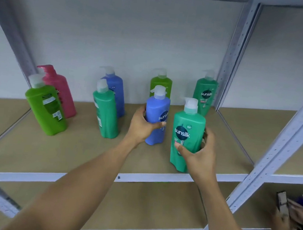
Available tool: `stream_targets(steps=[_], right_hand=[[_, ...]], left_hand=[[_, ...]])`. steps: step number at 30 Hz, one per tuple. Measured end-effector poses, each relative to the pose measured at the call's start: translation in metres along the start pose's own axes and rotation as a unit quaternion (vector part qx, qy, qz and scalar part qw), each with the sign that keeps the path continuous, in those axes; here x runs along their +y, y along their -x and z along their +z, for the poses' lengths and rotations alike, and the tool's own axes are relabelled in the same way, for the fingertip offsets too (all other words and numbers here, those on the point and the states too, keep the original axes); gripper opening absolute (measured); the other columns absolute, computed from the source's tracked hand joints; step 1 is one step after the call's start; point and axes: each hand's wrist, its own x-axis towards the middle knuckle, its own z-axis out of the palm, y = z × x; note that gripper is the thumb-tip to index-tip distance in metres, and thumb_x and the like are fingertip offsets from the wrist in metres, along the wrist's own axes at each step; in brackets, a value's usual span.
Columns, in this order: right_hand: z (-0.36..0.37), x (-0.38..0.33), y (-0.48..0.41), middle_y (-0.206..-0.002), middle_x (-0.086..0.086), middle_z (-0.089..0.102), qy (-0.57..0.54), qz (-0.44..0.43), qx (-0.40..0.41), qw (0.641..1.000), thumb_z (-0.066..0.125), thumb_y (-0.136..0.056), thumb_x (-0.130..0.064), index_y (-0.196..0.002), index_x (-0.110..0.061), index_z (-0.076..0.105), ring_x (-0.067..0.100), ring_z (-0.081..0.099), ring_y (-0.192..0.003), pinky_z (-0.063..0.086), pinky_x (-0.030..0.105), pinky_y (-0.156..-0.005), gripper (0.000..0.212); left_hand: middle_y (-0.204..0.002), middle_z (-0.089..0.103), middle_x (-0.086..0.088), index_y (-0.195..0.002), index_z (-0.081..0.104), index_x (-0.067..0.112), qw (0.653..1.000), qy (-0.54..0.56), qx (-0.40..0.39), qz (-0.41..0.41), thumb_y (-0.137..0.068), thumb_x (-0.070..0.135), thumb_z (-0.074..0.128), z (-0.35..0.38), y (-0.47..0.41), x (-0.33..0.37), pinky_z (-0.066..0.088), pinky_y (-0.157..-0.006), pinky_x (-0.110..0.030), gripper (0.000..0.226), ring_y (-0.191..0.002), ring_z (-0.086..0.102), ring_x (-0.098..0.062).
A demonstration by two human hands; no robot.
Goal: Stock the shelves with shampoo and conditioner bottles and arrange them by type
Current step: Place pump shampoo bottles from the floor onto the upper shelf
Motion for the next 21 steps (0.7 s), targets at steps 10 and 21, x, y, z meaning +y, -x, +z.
stream_targets(steps=[10,21], right_hand=[[0.008,0.017,-0.011,-0.128,-0.019,0.063,0.019,-0.003,-0.032,0.999,0.087,-0.075,-0.013,-0.146,-0.034,0.037,0.007,0.063,-0.118,0.053,0.043,-0.102,0.089],[0.030,0.020,-0.003,-0.132,-0.025,0.058,0.047,0.001,-0.102,0.994,0.084,-0.075,-0.007,-0.151,-0.040,0.027,0.007,0.059,-0.123,0.051,0.046,-0.105,0.101]], left_hand=[[-0.118,0.070,0.005,-0.122,0.056,0.030,0.999,-0.034,-0.040,-0.006,-0.058,0.033,0.091,0.021,-0.042,-0.013,0.058,-0.092,-0.042,0.074,-0.104,0.069,-0.014],[-0.127,0.062,-0.003,-0.130,0.063,0.019,0.942,-0.317,-0.101,0.043,-0.088,0.022,0.074,-0.066,0.041,-0.066,0.035,-0.098,-0.014,0.044,-0.116,0.060,-0.022]])
